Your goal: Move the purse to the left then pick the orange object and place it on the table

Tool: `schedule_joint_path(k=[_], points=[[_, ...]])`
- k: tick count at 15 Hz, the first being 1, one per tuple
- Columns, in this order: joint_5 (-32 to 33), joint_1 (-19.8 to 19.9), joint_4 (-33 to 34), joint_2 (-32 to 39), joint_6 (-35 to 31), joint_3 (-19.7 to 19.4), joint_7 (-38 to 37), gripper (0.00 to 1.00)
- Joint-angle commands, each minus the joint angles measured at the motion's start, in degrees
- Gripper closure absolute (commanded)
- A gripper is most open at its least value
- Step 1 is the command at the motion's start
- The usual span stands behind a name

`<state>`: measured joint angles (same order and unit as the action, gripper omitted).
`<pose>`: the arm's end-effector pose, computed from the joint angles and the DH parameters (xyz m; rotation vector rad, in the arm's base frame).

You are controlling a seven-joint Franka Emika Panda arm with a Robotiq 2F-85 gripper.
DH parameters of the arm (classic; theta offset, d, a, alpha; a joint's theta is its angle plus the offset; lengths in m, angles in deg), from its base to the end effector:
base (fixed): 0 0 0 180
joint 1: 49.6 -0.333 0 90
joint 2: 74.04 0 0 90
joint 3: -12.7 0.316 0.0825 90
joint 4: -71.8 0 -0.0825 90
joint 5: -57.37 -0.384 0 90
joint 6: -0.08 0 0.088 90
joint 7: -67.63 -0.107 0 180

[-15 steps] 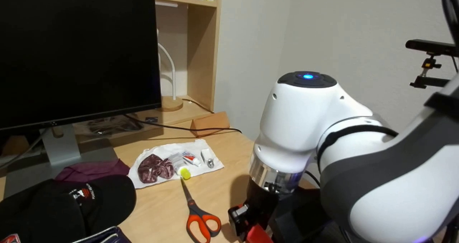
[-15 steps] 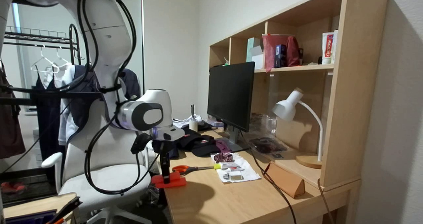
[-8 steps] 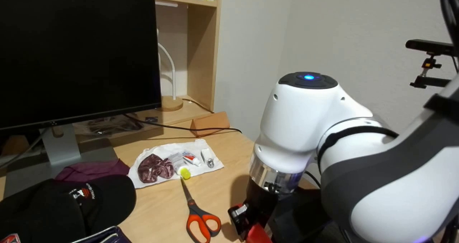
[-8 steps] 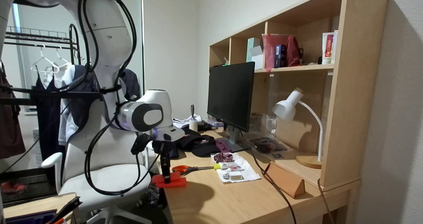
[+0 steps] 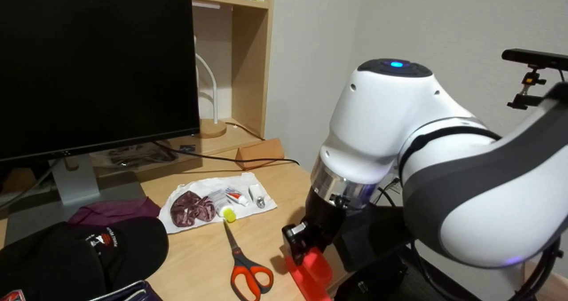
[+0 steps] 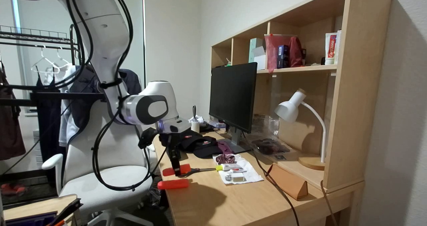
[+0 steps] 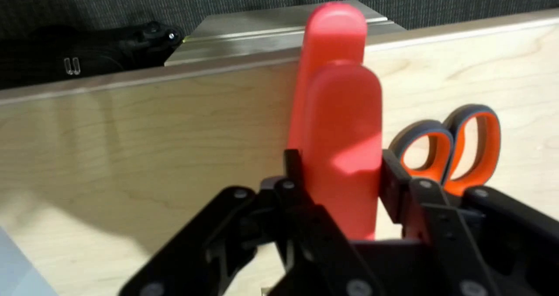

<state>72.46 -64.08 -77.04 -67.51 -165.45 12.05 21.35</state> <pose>0.4397 0.1238 0.2322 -3.0767 0.4916 -0.3076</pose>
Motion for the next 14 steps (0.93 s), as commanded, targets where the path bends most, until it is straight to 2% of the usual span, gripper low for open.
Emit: schedule_joint_path(k=[1,4,9,14], points=[[5.18,0.54,-3.22,-6.03,1.19,-2.95,-1.55,0.81],[9.32,1.85,-5.06,-8.97,1.08,-5.63,0.90,0.81],[13.07,3.85,-7.79,-9.68,-4.15,-9.84,9.30,0.81],[6.55,3.54,-12.59,-8.13,-10.64,-13.82,17.62,0.81]])
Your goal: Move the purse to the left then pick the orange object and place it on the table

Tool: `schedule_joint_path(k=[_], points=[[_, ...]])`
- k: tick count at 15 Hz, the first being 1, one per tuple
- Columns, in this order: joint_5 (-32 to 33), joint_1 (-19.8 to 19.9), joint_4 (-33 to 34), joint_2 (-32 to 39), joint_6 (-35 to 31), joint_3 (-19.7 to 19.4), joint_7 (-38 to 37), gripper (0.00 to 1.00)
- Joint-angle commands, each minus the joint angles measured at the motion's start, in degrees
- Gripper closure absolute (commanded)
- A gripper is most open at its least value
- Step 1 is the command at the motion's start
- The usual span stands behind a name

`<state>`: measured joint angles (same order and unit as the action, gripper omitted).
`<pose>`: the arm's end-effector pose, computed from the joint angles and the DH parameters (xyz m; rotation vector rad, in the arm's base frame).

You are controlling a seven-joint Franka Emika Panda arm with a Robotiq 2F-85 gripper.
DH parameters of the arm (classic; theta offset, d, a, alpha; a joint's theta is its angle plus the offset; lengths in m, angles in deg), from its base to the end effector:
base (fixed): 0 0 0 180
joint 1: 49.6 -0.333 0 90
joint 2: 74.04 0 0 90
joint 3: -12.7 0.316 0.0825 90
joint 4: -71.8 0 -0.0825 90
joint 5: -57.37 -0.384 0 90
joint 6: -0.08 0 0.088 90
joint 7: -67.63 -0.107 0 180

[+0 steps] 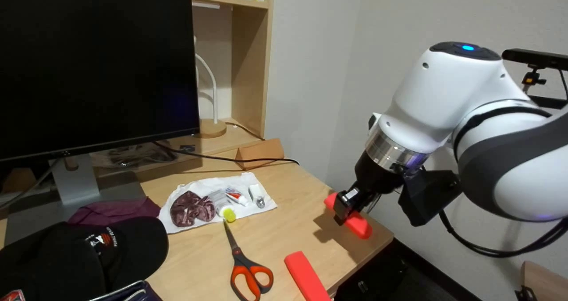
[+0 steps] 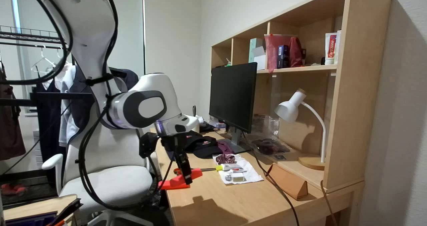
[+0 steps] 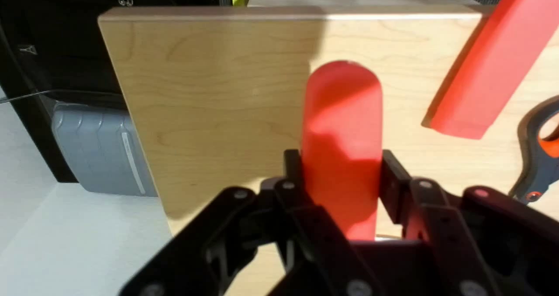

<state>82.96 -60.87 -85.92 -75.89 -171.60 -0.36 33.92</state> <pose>0.4127 0.0187 0.2528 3.0571 -0.2869 0.4511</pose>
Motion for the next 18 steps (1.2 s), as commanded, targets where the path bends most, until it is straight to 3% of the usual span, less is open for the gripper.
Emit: schedule_joint_path(k=[1,5,8,14,18], points=[[-6.89,-0.79,-1.59,3.21,-4.96,-1.78,6.47,0.81],[-18.10,-0.02,-1.83,5.83,-6.47,0.99,12.10,0.81],[-24.76,4.12,-1.50,6.56,-5.82,7.12,16.43,0.81],[-34.35,7.81,-1.50,9.02,-8.34,14.94,24.86,0.81],[-37.82,12.95,-1.50,10.70,-10.59,21.82,30.79,0.81]])
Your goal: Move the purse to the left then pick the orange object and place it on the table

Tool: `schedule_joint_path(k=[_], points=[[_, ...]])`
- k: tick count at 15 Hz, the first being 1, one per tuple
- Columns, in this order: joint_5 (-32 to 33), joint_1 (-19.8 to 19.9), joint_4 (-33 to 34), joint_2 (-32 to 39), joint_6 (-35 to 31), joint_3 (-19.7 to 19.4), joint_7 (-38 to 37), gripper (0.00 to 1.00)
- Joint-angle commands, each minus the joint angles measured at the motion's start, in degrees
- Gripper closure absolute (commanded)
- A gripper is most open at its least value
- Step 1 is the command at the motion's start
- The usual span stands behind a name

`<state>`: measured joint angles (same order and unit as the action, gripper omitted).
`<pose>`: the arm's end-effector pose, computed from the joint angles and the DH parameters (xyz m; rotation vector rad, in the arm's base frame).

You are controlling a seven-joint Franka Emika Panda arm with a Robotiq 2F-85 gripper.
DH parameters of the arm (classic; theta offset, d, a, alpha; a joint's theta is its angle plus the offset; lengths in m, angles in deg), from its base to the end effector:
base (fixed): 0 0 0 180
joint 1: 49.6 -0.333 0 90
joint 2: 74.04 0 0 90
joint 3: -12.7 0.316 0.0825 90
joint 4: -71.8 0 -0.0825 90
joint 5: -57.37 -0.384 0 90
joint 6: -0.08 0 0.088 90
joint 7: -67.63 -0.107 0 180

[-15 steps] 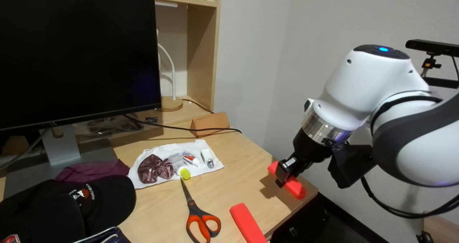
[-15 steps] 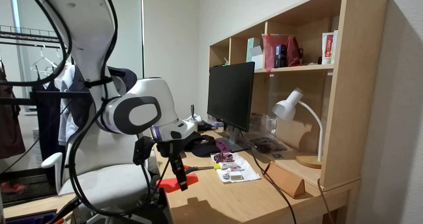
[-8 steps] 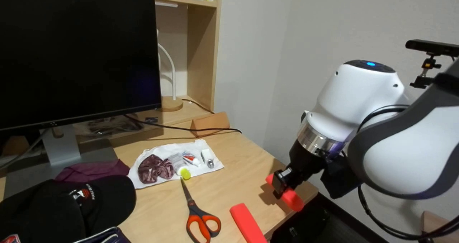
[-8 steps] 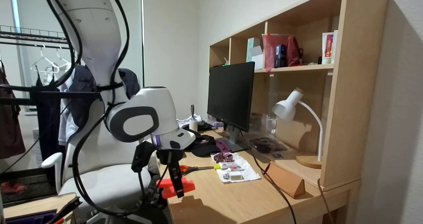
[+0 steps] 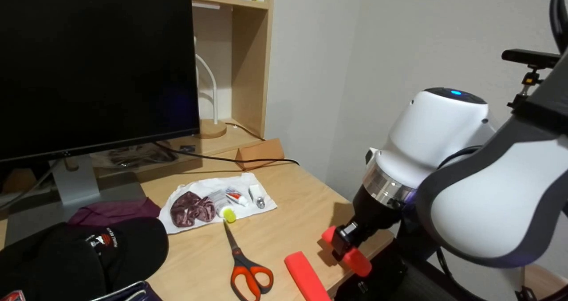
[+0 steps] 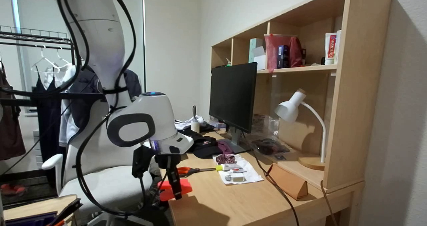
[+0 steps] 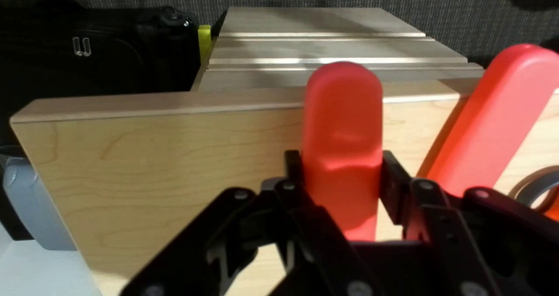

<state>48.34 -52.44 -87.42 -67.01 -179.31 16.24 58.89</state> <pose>0.3999 0.0318 0.1987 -3.0503 0.3059 -0.3429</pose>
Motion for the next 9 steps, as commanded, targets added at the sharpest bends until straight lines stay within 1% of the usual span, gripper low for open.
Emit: schedule_joint_path(k=[1,5,6,7,8,9], points=[[-3.00,5.79,0.00,2.38,-3.29,6.48,6.51,0.81],[-2.02,13.41,0.00,4.91,-5.28,13.62,8.28,0.81],[-1.43,14.71,0.00,5.47,-5.60,14.46,8.25,0.31],[-0.99,15.92,0.00,6.05,-5.94,15.05,8.19,0.30],[-0.90,17.13,0.01,6.54,-6.34,15.75,8.17,0.25],[-0.72,18.21,0.01,6.91,-6.58,16.29,8.25,0.18]])
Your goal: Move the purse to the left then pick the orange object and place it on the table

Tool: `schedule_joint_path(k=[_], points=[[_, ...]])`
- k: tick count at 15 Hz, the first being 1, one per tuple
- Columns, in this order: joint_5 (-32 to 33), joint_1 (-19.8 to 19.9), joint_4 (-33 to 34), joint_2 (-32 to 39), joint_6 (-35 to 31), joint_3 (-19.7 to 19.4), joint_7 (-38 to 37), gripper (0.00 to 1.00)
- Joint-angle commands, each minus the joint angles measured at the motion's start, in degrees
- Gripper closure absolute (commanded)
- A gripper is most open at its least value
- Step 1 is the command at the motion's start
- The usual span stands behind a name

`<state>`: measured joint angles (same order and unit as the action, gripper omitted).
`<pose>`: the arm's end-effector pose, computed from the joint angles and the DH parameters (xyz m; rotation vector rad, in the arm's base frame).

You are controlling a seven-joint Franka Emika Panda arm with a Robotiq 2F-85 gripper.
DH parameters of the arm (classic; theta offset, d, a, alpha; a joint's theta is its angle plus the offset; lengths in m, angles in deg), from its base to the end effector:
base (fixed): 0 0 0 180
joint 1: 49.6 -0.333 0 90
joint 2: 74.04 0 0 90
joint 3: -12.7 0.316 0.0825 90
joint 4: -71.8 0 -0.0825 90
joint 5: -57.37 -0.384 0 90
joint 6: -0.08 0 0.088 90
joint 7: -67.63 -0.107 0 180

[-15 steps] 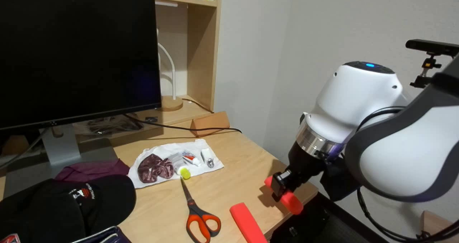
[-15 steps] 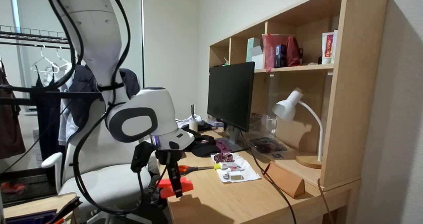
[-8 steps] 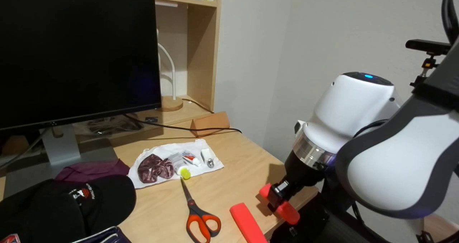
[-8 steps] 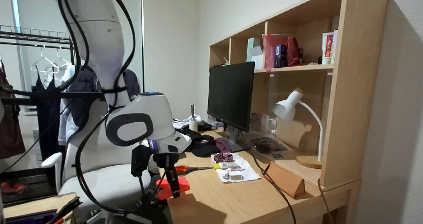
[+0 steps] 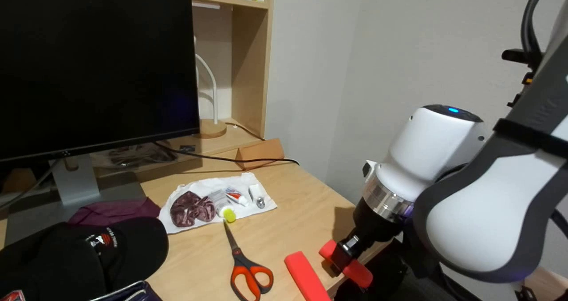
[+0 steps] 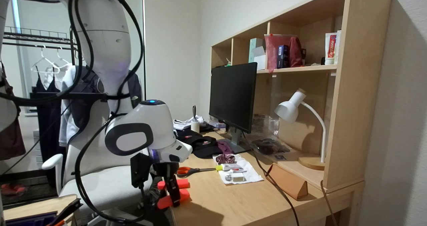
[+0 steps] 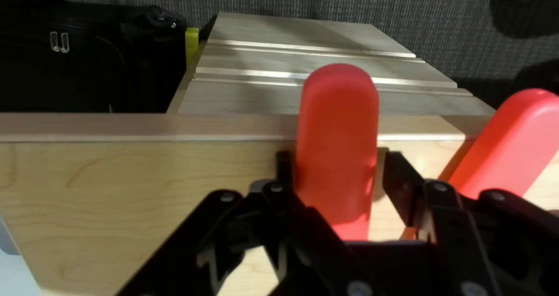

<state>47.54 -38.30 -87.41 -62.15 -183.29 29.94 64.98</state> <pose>0.3943 0.0321 0.1754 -3.0333 0.1942 -0.3229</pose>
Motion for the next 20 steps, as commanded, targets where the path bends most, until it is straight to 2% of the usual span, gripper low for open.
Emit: schedule_joint_path(k=[1,2,3,6,7,8,10,11,12,14,18,19,20], points=[[0.18,4.97,0.01,2.06,-2.81,3.10,2.02,0.12],[0.41,5.83,0.02,2.07,-3.20,3.65,1.97,0.05],[0.58,6.11,0.02,1.44,-3.04,3.64,1.99,0.02],[0.84,6.39,0.33,0.01,-2.19,3.32,2.03,0.00],[1.19,8.49,-1.10,-1.29,-2.91,5.89,1.36,0.00],[1.11,9.18,-1.03,-1.80,-2.35,6.86,1.19,0.00],[0.71,9.04,-1.41,-6.68,1.00,8.00,1.19,0.00],[0.30,7.77,-0.34,-9.28,3.79,7.20,1.68,0.00],[0.26,8.91,-1.76,-12.52,4.59,9.22,1.23,0.00],[-0.94,8.59,-1.31,-19.22,11.33,11.09,3.58,0.00],[-7.64,1.45,0.79,-32.26,30.05,6.07,13.36,0.00],[1.01,-2.39,1.26,-24.51,22.99,0.60,4.61,0.00],[-0.10,-3.53,1.46,-27.59,26.38,-0.06,6.09,0.00]])
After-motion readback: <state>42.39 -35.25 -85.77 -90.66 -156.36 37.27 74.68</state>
